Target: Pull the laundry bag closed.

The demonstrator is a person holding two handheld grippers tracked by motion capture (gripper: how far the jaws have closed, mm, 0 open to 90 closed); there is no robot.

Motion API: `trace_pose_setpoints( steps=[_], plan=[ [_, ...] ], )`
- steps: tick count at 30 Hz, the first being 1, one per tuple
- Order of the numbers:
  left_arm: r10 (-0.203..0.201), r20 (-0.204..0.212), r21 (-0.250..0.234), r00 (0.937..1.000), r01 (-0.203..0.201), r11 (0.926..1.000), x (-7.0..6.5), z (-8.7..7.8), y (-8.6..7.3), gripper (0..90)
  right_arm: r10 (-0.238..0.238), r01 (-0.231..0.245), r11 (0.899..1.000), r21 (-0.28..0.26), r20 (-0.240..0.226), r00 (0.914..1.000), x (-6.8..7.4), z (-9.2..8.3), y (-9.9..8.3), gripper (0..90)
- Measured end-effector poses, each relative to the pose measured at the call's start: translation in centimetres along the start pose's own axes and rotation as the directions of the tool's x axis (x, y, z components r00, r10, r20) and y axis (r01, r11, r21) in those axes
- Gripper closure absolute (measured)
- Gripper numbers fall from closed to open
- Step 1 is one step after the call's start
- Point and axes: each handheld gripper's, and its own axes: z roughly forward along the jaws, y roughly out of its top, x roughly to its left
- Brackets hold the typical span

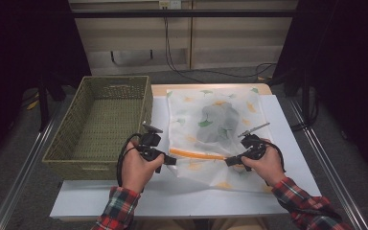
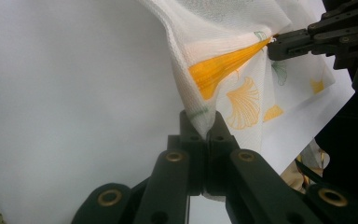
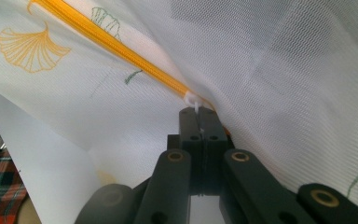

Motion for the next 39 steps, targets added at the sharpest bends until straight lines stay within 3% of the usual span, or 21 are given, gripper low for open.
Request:
trace_pose_setpoints(
  steps=[3, 12, 14, 23, 25, 29, 32, 39],
  plan=[
    [0.013, 0.004, 0.010, 0.9999, -0.013, 0.9999, 0.1, -0.2, 0.0, 88.7, -0.011, 0.010, 1.000, 0.010, 0.024, 0.9997, 0.1, -0.2, 0.0, 90.0],
    [0.014, -0.001, 0.009, 0.9999, -0.014, 0.9999, 0.0, -0.1, 0.0, 88.7, 0.000, 0.000, 1.000, -0.004, 0.006, 1.0000, -0.3, -0.4, -0.3, 90.0],
    [0.017, 0.004, 0.017, 0.9999, -0.017, 0.9997, 0.2, -0.2, 0.1, 88.7, -0.001, 0.001, 1.000, 0.004, 0.027, 0.9996, -0.2, -0.4, -0.4, 90.0],
    [0.013, 0.000, 0.017, 0.9999, -0.013, 0.9998, 0.1, -0.2, 0.0, 88.7, 0.014, -0.014, 1.000, -0.003, 0.024, 0.9996, -1.0, -0.7, -0.9, 90.0],
    [0.011, -0.001, 0.016, 0.9999, -0.011, 0.9998, 0.1, -0.2, 0.0, 88.7, -0.003, 0.003, 1.000, -0.012, 0.017, 0.9999, -1.1, -0.6, -1.0, 90.0],
    [0.019, 0.003, 0.022, 0.9998, -0.019, 0.9996, 0.3, -0.3, 0.1, 88.7, -0.001, 0.001, 1.000, 0.001, 0.040, 0.9992, -1.0, -0.7, -1.1, 90.0],
    [0.007, -0.003, 0.014, 1.0000, -0.007, 0.9999, 0.2, -0.2, 0.0, 88.7, 0.016, -0.016, 1.000, 0.004, 0.034, 0.9993, -1.2, -0.8, -1.3, 90.0],
    [0.009, -0.002, 0.017, 1.0000, -0.009, 0.9998, 0.1, -0.2, 0.0, 88.7, 0.007, -0.007, 1.000, -0.002, 0.038, 0.9993, -1.2, -1.0, -1.3, 90.0]
  ],
)
